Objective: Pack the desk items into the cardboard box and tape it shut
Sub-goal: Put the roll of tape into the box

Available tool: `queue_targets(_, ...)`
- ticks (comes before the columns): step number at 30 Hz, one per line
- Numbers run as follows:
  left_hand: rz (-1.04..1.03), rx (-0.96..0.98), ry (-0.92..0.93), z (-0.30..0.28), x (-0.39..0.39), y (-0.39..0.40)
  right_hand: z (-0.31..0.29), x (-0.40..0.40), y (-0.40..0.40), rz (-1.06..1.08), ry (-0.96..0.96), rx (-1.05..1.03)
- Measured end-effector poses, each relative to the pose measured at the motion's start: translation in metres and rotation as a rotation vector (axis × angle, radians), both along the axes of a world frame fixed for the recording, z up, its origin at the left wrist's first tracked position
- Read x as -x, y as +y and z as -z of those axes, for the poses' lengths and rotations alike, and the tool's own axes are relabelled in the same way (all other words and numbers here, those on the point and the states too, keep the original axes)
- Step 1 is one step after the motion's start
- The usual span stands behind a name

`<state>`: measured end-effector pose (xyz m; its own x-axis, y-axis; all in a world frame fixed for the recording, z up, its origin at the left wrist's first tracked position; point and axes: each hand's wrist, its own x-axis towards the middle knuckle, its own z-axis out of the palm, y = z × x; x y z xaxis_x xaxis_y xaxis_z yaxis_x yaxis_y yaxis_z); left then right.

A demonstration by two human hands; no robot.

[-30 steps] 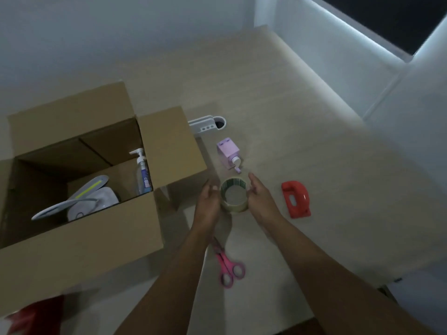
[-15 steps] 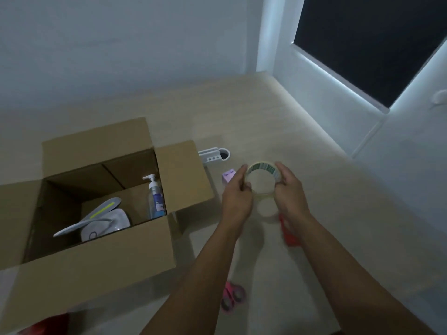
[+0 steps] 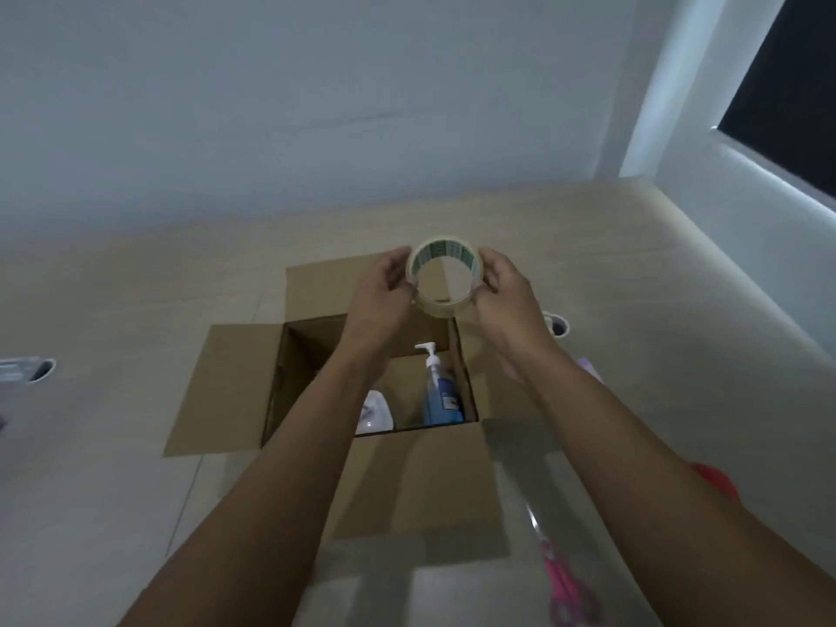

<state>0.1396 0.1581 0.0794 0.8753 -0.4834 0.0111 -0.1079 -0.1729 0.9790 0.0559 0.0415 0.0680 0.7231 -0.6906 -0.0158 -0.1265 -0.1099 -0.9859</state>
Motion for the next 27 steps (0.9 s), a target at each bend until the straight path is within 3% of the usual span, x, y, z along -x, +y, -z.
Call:
queue_targets(3, -0.087, -0.028, -0.002, 0.025, -0.039, 0.047, 0.027, -0.042, 0.042, -0.072, 0.037, -0.043)
queue_targets(7, -0.139, -0.106, 0.13, 0.071, -0.081, 0.099, 0.075, -0.088, 0.087, -0.146, 0.164, -0.105)
queue_targets(10, -0.184, -0.26, 0.178, 0.108, -0.103, 0.121, 0.111, -0.112, 0.109, -0.195, 0.245, -0.131)
queue_targets(17, -0.29, -0.608, 0.178, 0.129, -0.118, 0.114, 0.163, -0.152, 0.127, -0.267, 0.429, -0.189)
queue_targets(27, -0.227, -0.682, 0.271, 0.157, -0.132, 0.096, 0.191, -0.175, 0.13, -0.257, 0.535, -0.201)
